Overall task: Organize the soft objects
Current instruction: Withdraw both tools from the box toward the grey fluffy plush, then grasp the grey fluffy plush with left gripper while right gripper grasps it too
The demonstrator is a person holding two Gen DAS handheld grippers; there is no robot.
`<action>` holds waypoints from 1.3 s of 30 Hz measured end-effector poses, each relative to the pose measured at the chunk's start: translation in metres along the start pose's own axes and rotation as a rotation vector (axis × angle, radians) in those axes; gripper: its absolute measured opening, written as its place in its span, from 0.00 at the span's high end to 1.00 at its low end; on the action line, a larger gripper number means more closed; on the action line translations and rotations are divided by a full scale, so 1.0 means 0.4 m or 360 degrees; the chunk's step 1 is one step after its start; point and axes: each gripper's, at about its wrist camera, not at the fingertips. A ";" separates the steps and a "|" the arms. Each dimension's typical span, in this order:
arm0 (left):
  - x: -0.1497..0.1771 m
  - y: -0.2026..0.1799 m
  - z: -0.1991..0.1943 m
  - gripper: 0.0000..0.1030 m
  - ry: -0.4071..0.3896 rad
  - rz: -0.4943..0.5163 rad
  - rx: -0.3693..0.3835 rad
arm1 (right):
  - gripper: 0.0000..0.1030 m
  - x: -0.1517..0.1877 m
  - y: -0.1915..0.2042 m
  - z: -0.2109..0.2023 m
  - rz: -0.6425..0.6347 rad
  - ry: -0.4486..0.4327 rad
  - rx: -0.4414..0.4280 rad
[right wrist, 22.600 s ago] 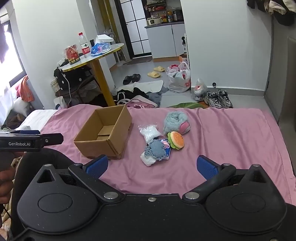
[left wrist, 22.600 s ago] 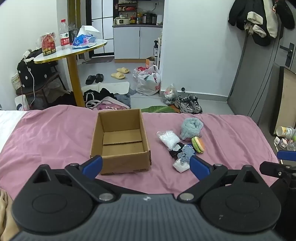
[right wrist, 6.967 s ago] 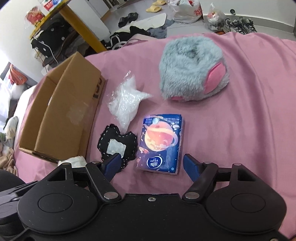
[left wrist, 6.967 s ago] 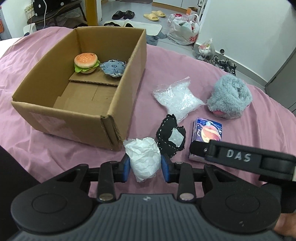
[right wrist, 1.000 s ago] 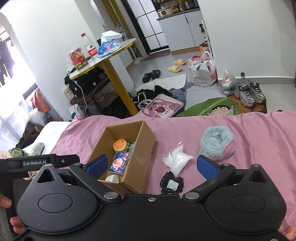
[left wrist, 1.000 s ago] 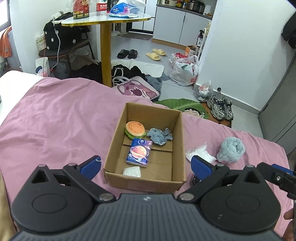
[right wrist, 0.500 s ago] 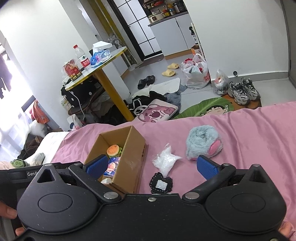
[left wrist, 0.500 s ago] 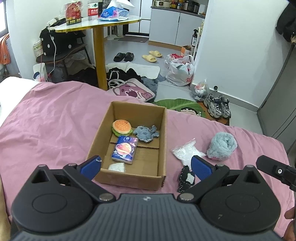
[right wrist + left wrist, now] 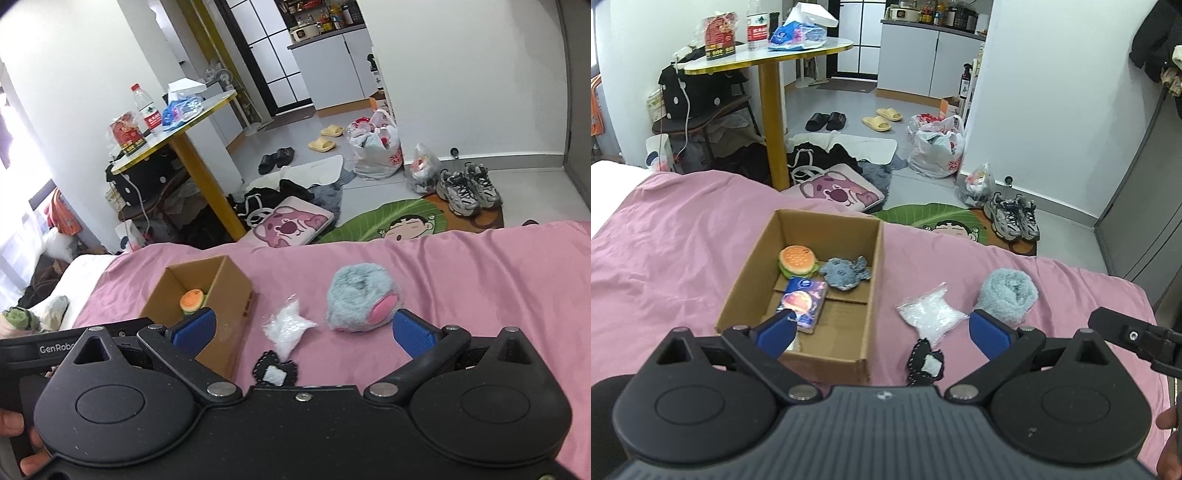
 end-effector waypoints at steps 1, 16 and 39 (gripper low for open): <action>0.000 -0.007 0.004 0.03 -0.0005 0.0000 0.0005 | 0.00 -0.003 -0.007 0.003 0.0006 -0.0001 0.0006; -0.029 -0.106 0.107 0.35 0.0025 0.0000 0.0103 | 0.21 -0.042 -0.086 0.093 0.0037 0.0053 0.0061; -0.072 -0.246 0.386 0.66 0.0224 -0.0073 0.0227 | 0.64 -0.061 -0.228 0.307 0.0195 0.0333 -0.0010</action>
Point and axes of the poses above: each gripper's, at about its wrist camera, not at the fingertips, and z roughly the way its jaws point, y to its left, x to its underside, and after that the axes turned 2 degrees about z, right-handed
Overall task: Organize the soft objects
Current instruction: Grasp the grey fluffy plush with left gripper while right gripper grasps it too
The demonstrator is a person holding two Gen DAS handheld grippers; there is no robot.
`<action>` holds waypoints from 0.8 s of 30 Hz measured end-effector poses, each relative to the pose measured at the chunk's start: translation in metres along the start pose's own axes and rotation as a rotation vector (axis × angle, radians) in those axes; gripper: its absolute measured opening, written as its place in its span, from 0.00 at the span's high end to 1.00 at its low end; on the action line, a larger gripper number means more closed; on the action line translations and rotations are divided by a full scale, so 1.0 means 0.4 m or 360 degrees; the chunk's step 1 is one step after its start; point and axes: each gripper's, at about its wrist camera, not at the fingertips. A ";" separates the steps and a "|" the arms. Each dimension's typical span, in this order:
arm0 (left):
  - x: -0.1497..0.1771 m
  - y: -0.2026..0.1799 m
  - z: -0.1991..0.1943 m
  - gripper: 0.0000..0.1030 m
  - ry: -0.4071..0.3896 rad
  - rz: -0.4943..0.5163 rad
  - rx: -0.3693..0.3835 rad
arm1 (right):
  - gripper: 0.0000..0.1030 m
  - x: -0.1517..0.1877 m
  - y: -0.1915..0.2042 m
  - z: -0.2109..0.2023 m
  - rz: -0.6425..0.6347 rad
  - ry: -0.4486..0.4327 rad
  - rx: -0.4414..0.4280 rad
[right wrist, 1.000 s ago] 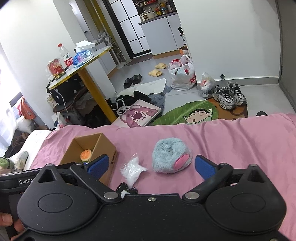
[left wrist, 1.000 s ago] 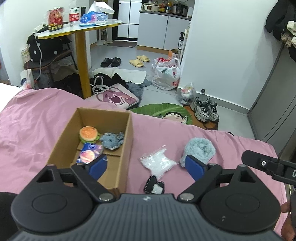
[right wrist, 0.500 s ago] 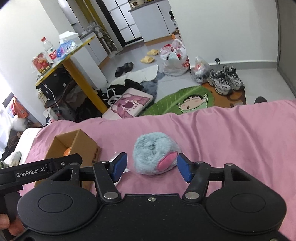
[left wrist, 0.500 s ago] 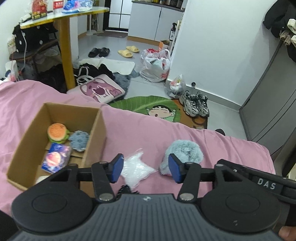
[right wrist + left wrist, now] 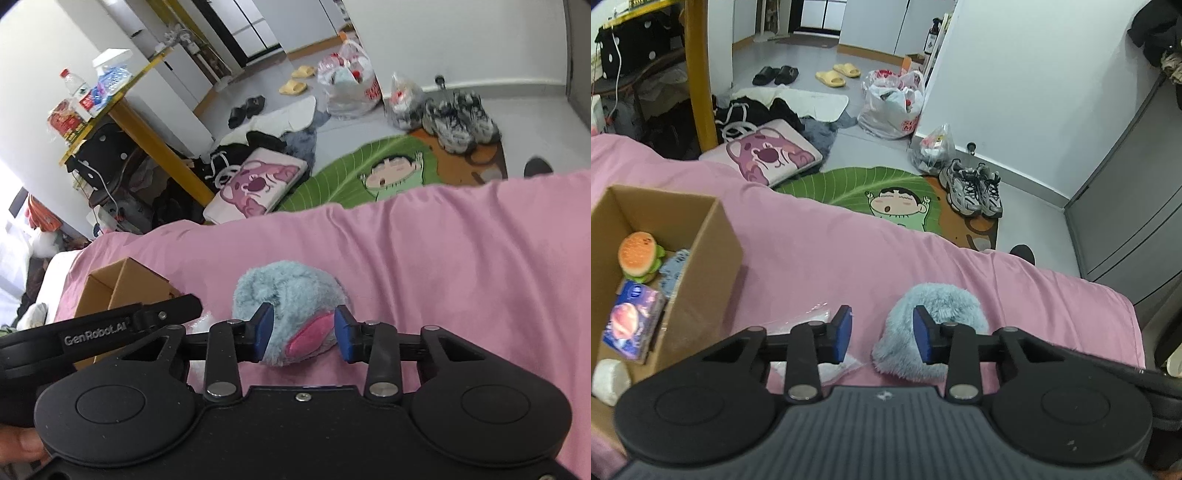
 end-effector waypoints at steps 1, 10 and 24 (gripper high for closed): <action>-0.002 0.000 0.011 0.66 0.0008 -0.0007 0.0004 | 0.65 0.001 0.000 0.008 -0.0003 0.0012 -0.0008; -0.006 -0.017 0.108 0.67 0.0106 -0.0032 0.0052 | 0.71 -0.004 -0.019 0.074 0.0040 0.0124 -0.0061; 0.008 0.003 0.135 0.78 0.0183 -0.0197 0.0193 | 0.80 -0.006 -0.017 0.086 0.0038 0.0134 -0.0046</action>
Point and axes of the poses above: each gripper's, at about its wrist camera, not at the fingertips, and z roughly the way its jaws point, y to its left, x to its underside, and after that the axes turned 2 degrees about z, right-handed
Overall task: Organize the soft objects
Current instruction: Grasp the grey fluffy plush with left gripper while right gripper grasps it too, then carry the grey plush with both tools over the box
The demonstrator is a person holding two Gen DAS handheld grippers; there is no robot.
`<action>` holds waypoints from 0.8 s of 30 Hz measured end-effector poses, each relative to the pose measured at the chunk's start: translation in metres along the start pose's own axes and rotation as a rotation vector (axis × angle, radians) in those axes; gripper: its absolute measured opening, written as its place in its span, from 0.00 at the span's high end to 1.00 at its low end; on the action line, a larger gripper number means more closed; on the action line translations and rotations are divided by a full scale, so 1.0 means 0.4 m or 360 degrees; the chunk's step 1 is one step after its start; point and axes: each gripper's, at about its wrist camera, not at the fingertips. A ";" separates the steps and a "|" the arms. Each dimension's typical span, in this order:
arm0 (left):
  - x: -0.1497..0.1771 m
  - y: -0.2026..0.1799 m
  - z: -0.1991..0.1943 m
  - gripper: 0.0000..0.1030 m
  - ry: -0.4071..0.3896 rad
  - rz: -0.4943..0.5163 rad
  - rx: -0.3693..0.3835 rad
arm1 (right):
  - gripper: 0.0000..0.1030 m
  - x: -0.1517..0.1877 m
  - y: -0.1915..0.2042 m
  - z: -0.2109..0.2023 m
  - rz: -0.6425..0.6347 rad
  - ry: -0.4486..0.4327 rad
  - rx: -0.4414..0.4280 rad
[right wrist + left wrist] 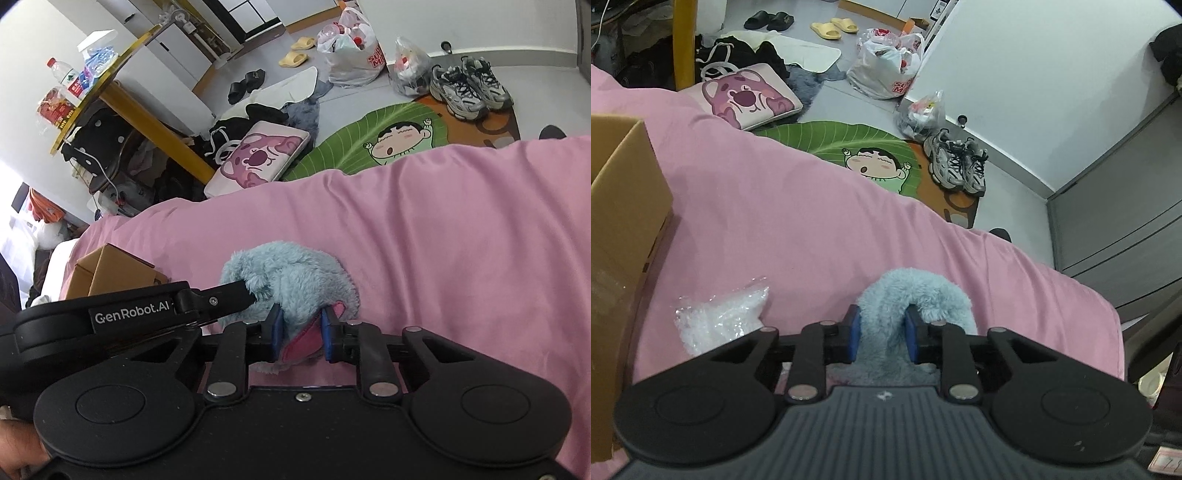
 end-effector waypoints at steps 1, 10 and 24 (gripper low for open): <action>0.001 0.001 -0.004 0.80 0.0000 -0.0005 0.0006 | 0.81 0.001 0.003 -0.004 -0.0002 -0.0004 0.0001; 0.005 -0.001 -0.099 0.81 -0.0086 0.0023 0.0041 | 0.81 0.012 0.050 -0.064 -0.0025 -0.0101 -0.0062; 0.040 0.026 -0.263 0.81 -0.0200 0.0103 0.0084 | 0.81 0.067 0.143 -0.175 -0.0116 -0.0237 -0.0130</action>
Point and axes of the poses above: each gripper's, at about its wrist camera, not at the fingertips, and z roughly the way its jaws point, y to its left, x to its underside, and after that the axes turned 2 degrees about z, right-handed
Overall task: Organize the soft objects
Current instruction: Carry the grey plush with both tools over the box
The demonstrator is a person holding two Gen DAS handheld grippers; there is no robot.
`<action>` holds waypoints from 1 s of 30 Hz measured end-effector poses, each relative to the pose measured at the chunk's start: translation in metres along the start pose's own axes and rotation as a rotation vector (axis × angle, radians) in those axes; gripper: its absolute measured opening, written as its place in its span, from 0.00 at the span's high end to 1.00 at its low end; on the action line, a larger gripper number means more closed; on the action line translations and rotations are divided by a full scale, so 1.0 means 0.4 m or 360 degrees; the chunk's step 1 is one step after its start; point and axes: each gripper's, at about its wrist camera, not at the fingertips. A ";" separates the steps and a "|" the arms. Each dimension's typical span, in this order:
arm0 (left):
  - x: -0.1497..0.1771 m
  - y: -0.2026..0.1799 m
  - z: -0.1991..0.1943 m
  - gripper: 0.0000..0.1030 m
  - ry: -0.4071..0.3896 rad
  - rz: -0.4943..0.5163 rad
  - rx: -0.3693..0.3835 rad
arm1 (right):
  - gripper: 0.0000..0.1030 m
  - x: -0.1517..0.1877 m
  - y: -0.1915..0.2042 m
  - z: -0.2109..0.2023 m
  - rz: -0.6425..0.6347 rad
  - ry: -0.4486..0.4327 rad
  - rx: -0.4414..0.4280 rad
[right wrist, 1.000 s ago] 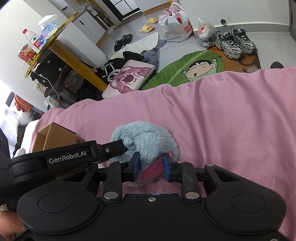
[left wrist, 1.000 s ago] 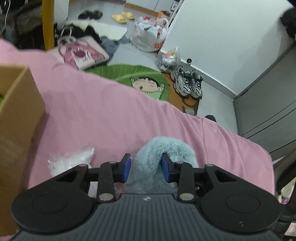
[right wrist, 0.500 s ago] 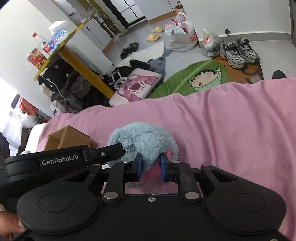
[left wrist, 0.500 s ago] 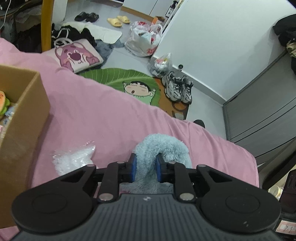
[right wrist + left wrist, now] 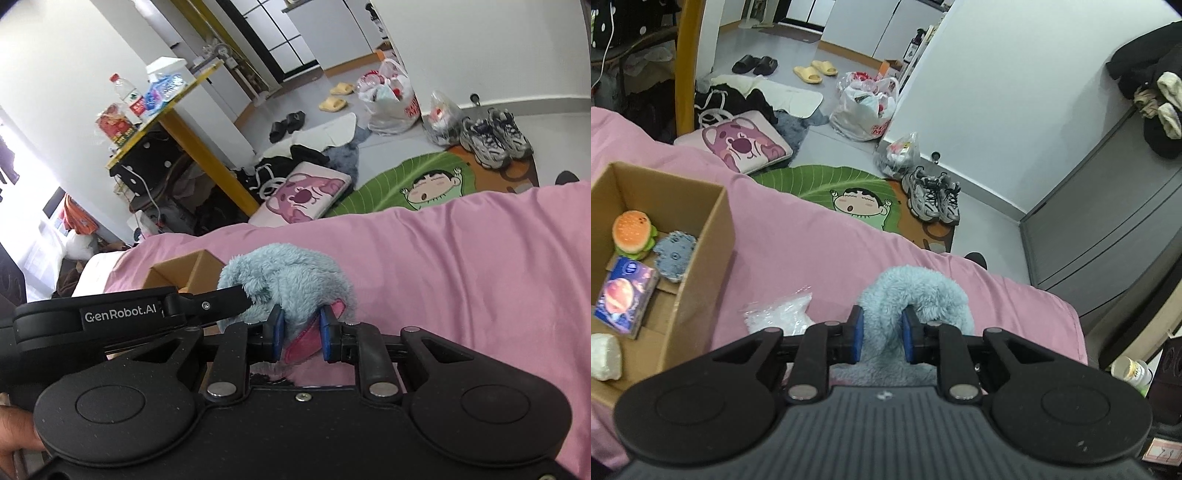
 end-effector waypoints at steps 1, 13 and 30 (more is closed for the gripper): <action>0.001 0.001 -0.013 0.81 -0.0009 0.0004 0.0005 | 0.81 0.001 0.009 -0.007 -0.0005 -0.0008 -0.0001; -0.006 0.051 -0.137 0.81 -0.0104 0.0024 0.0053 | 0.81 0.034 0.124 -0.055 -0.0023 -0.0128 -0.0014; 0.005 0.202 -0.273 0.81 -0.0187 -0.0043 0.0058 | 0.81 0.082 0.288 -0.035 -0.0134 -0.0140 -0.0025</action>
Point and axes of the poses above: each gripper's, at about its wrist camera, not at the fingertips, and z roughly the way its jaws point, y to its left, x to its underside, and after that the axes turned 2 degrees about z, right-handed
